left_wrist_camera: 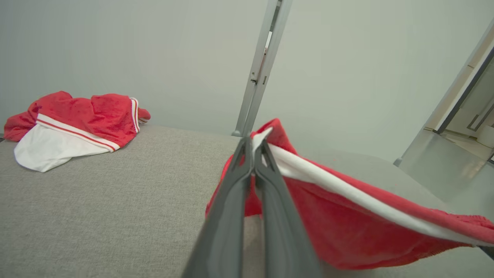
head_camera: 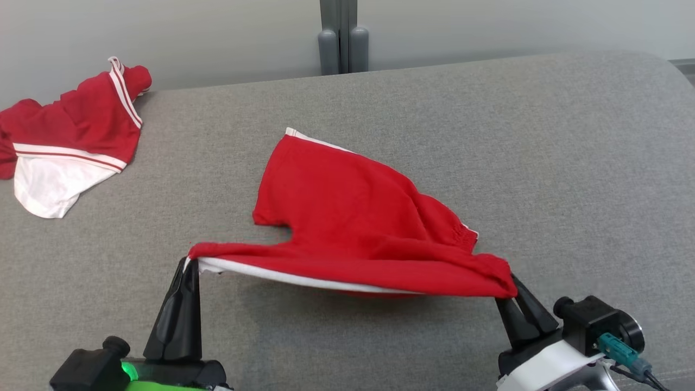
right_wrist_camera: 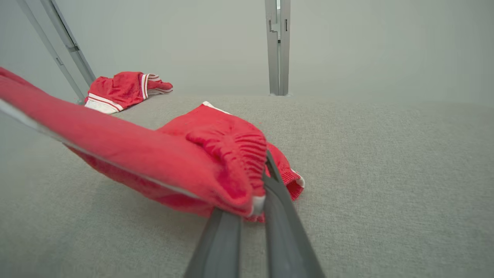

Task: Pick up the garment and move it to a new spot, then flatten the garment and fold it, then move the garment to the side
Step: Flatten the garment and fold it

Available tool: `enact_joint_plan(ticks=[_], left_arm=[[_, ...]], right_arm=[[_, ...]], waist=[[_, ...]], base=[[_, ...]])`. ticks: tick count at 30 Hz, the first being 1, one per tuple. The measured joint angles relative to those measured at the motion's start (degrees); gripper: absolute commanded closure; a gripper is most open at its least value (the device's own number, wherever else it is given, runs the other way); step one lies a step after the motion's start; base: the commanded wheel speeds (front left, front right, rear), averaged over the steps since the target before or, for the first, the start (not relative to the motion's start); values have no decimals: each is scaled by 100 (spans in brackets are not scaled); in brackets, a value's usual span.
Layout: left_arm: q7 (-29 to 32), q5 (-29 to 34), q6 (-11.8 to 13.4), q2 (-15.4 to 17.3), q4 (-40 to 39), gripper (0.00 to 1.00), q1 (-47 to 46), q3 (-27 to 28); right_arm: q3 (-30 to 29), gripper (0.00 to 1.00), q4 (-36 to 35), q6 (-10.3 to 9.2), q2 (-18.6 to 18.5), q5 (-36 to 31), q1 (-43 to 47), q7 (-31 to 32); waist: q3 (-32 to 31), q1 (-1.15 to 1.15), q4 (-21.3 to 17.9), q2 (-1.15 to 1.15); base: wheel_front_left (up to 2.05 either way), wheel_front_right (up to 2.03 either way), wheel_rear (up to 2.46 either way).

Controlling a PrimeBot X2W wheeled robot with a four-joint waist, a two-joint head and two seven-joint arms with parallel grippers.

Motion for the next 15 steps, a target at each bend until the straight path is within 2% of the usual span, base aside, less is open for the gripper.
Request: enact_joint_plan(ticks=[7,15], left_arm=[[114,-51,-368,97,1236,100,-815,-136],[203,164,-769,87,2954,100,-2706,-338]], right_arm=[[63,100,816,0,97,116,-336,-84],[-3,100,1640,0,307,170,-1086,-330]], waist=[[262,0,-65,0],[690,0,-158,0]], base=[[0,0,0],[0,0,0]])
